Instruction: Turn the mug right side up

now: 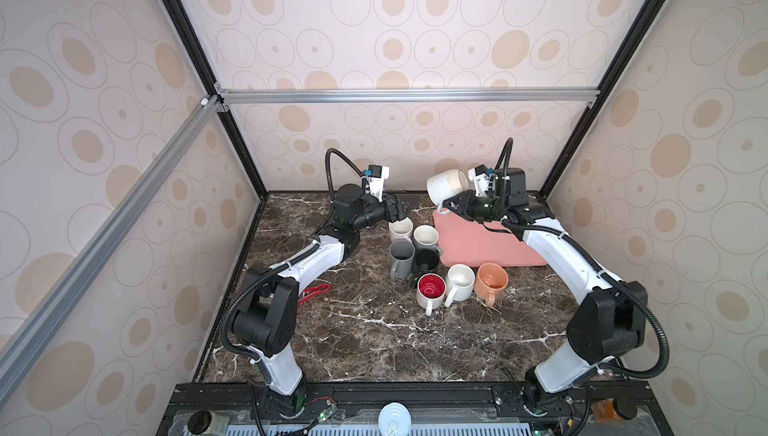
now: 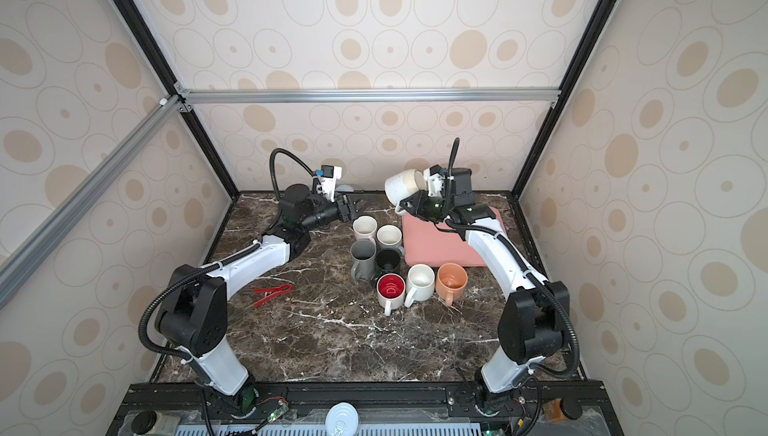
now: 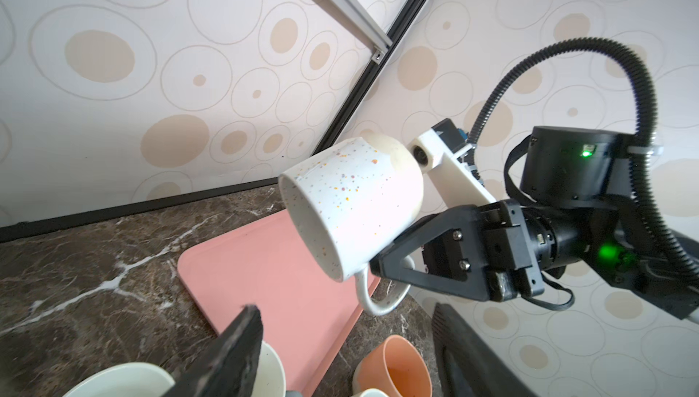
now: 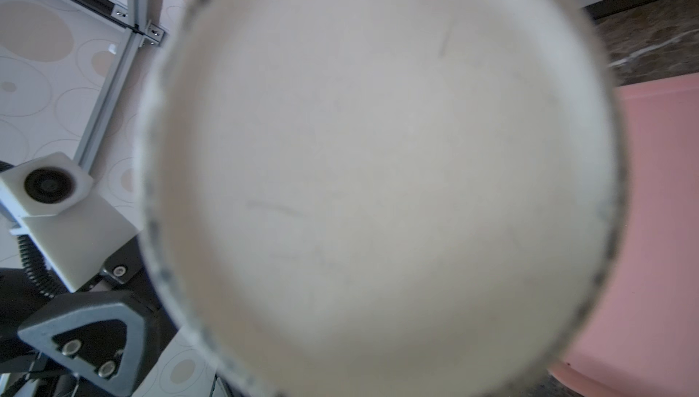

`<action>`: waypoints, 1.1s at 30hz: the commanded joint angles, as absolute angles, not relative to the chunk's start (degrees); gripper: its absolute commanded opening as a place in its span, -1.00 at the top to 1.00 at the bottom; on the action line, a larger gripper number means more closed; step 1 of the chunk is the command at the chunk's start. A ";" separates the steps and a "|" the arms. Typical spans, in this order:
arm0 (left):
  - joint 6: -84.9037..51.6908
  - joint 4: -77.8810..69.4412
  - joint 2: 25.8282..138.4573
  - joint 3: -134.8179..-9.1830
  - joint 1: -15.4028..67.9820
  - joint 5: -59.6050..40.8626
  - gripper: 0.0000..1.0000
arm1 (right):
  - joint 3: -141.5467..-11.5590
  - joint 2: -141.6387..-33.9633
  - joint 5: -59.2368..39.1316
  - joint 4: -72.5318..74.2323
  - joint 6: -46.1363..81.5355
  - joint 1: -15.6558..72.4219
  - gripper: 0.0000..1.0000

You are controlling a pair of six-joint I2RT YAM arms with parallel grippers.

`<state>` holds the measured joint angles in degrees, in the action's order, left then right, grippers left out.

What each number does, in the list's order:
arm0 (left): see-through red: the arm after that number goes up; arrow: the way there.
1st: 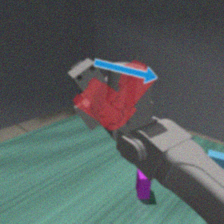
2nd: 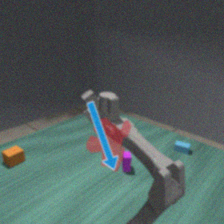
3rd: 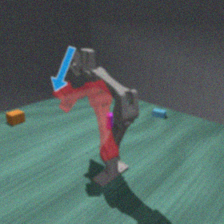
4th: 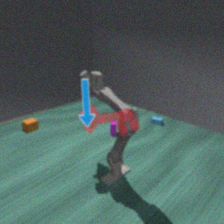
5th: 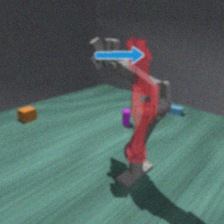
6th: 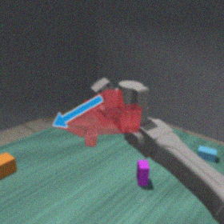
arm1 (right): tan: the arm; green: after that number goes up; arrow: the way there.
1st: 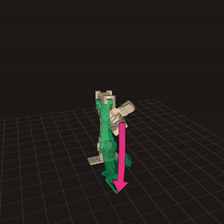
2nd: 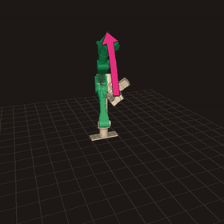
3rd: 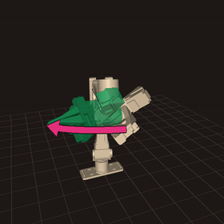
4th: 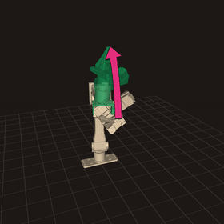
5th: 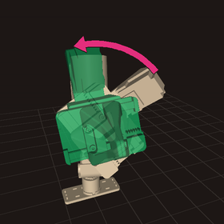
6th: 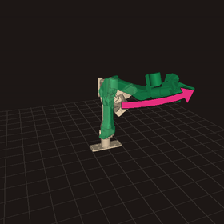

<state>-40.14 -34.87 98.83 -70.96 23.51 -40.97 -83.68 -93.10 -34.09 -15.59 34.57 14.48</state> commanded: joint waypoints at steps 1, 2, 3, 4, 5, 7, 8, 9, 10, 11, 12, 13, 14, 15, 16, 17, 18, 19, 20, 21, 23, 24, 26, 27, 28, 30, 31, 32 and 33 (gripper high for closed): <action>-47.24 -43.87 98.80 -71.09 23.04 -45.07 -0.43 | -86.24 -89.65 -38.65 -6.80 36.00 15.66 1.00; -48.56 -43.92 99.31 -71.34 22.87 -45.26 -0.42 | -86.14 -89.69 -39.16 -6.24 36.42 15.64 1.00; -49.58 -44.34 99.85 -71.54 22.74 -45.59 -0.41 | -86.15 -89.67 -39.72 -5.71 36.78 15.64 1.00; -50.63 -45.42 100.14 -71.41 22.68 -45.98 -0.40 | -86.01 -89.66 -40.12 -5.34 37.12 17.24 1.00; -52.09 -47.03 100.52 -71.08 22.43 -46.30 -0.39 | -86.02 -89.74 -40.52 -4.97 37.33 17.53 1.00; -54.97 -50.25 101.27 -70.71 22.31 -47.26 -0.39 | -85.79 -89.75 -40.72 -4.92 37.53 18.11 1.00; -56.43 -51.87 101.80 -70.80 22.23 -48.07 -0.37 | -85.77 -89.79 -40.84 -4.92 37.67 18.31 1.00; -57.87 -52.75 102.31 -70.95 22.17 -48.41 -0.35 | -85.61 -89.85 -41.00 -4.84 37.86 18.56 1.00; -58.81 -53.01 102.62 -71.29 22.22 -48.68 -0.34 | -85.63 -89.91 -41.26 -4.70 38.01 18.76 1.00; -59.65 -53.96 102.95 -71.54 22.15 -49.03 -0.32 | -85.46 -89.96 -41.46 -4.38 38.28 19.05 1.00; -60.31 -54.96 103.24 -71.54 22.30 -49.25 -0.30 | -85.43 -90.09 -41.57 -4.10 38.56 19.26 1.00; -61.02 -55.67 103.27 -71.48 22.27 -49.28 -0.30 | -85.43 -90.13 -41.70 -3.89 38.65 19.48 1.00; -61.49 -56.34 103.26 -71.61 22.27 -49.52 -0.29 | -85.51 -90.30 -41.75 -3.64 38.76 19.77 1.00; -61.97 -57.17 103.24 -71.71 22.33 -49.84 -0.28 | -85.67 -90.34 -41.91 -3.54 38.86 20.01 1.00; -62.55 -58.17 103.35 -71.78 22.30 -50.21 -0.26 | -85.80 -90.52 -42.01 -3.50 38.94 20.26 1.00; -63.47 -59.50 103.31 -71.81 22.32 -50.59 -0.23 | -85.86 -90.74 -42.10 -3.60 38.96 20.38 1.00; -64.56 -61.29 103.40 -71.80 22.26 -51.06 -0.19 | -85.99 -90.92 -42.24 -3.68 39.09 20.53 1.00; -65.69 -62.92 103.54 -71.87 22.32 -51.47 -0.13 | -86.12 -91.17 -42.49 -3.65 39.42 20.57 1.00; -67.36 -64.88 103.98 -72.11 22.32 -52.18 -0.03 | -86.11 -91.53 -42.75 -3.48 39.82 20.61 1.00; -69.24 -67.28 104.37 -72.41 22.32 -52.93 0.05 | -86.11 -91.84 -43.12 -3.30 40.33 20.68 1.00; -72.86 -72.22 105.34 -72.86 22.30 -54.04 0.18 | -86.19 -92.43 -43.68 -3.16 41.14 20.69 1.00; -74.40 -74.58 105.68 -72.71 22.31 -54.16 0.23 | -86.13 -92.68 -43.92 -3.00 41.66 20.74 1.00; -76.00 -77.43 105.85 -72.52 22.32 -54.31 0.32 | -86.15 -92.99 -44.54 -2.49 42.57 20.75 1.00; -76.20 -78.01 105.82 -72.34 22.31 -54.45 0.37 | -86.13 -93.05 -44.88 -2.30 42.83 20.87 1.00; -76.04 -78.13 105.59 -72.17 22.32 -54.44 0.41 | -86.21 -93.10 -45.05 -2.36 42.97 20.89 1.00; -75.46 -78.05 104.97 -71.68 22.22 -54.55 0.50 | -86.45 -93.16 -45.14 -2.92 42.89 20.84 1.00; -75.26 -78.06 104.73 -71.50 22.18 -54.50 0.54 | -86.56 -93.18 -45.15 -3.28 42.73 20.85 1.00; -75.07 -78.13 104.38 -71.37 22.31 -54.66 0.61 | -86.58 -93.29 -45.18 -3.59 42.68 20.84 1.00; -74.92 -78.29 104.12 -71.23 22.28 -54.72 0.69 | -86.65 -93.30 -45.09 -3.82 42.71 20.90 1.00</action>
<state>-73.19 -70.17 106.72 -70.72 21.85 -51.83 -84.33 -93.21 -45.30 -7.62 42.72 20.34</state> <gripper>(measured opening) 0.172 0.196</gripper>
